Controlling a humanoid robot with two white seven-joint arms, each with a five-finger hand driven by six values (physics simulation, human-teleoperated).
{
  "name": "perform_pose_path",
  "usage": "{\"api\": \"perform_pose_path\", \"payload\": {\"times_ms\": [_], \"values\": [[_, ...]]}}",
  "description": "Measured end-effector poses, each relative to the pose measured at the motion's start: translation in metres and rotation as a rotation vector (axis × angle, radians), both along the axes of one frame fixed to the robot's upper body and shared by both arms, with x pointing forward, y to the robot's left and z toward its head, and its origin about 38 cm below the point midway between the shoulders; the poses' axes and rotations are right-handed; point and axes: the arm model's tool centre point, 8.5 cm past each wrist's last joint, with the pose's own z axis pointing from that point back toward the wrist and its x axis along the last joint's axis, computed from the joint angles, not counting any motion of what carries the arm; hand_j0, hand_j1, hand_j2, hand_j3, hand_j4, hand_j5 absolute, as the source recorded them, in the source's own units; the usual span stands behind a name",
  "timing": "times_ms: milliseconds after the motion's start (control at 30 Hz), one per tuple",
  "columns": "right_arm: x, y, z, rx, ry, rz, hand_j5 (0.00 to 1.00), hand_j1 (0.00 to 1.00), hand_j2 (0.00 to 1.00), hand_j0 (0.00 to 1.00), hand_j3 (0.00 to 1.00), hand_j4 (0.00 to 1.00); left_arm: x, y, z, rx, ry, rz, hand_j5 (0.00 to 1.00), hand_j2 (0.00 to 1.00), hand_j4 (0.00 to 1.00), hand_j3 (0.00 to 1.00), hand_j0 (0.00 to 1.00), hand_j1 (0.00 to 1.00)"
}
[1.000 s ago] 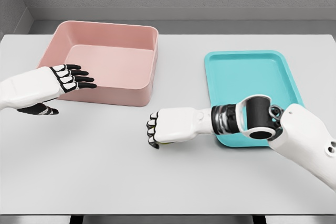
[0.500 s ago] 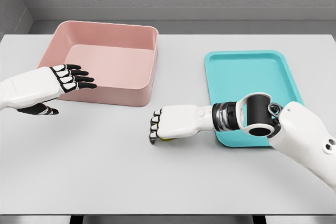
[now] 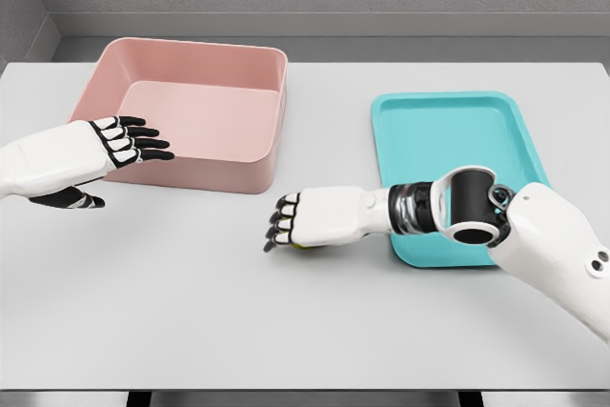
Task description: Put the tennis from the blue tray into the pink basket with both arms
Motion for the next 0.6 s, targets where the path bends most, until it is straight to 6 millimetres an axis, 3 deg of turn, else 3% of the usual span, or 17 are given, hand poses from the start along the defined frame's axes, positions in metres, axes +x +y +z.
{"api": "perform_pose_path", "payload": {"times_ms": [233, 433, 533, 600], "values": [[0.006, -0.013, 0.01, 0.002, -0.027, -0.028, 1.0, 1.0, 1.0, 1.0, 1.0, 1.0, 0.0, 0.0, 0.0, 0.0, 0.0, 0.0, 1.0, 1.0, 1.0, 1.0, 1.0, 1.0], [0.013, -0.045, 0.044, 0.041, -0.097, -0.086, 1.0, 1.0, 1.0, 1.0, 1.0, 1.0, 0.0, 0.0, -0.001, 0.0, 0.001, 0.0, 1.0, 1.0, 1.0, 1.0, 1.0, 1.0], [0.016, -0.067, 0.055, 0.084, -0.095, -0.144, 1.0, 1.0, 1.0, 1.0, 1.0, 1.0, 0.0, -0.001, -0.002, -0.002, 0.003, -0.002, 1.0, 1.0, 1.0, 1.0, 1.0, 1.0], [0.018, -0.097, 0.064, 0.137, -0.076, -0.219, 1.0, 1.0, 1.0, 1.0, 1.0, 1.0, -0.001, -0.003, -0.003, -0.005, 0.003, -0.006, 1.0, 1.0, 1.0, 1.0, 1.0, 1.0]]}}
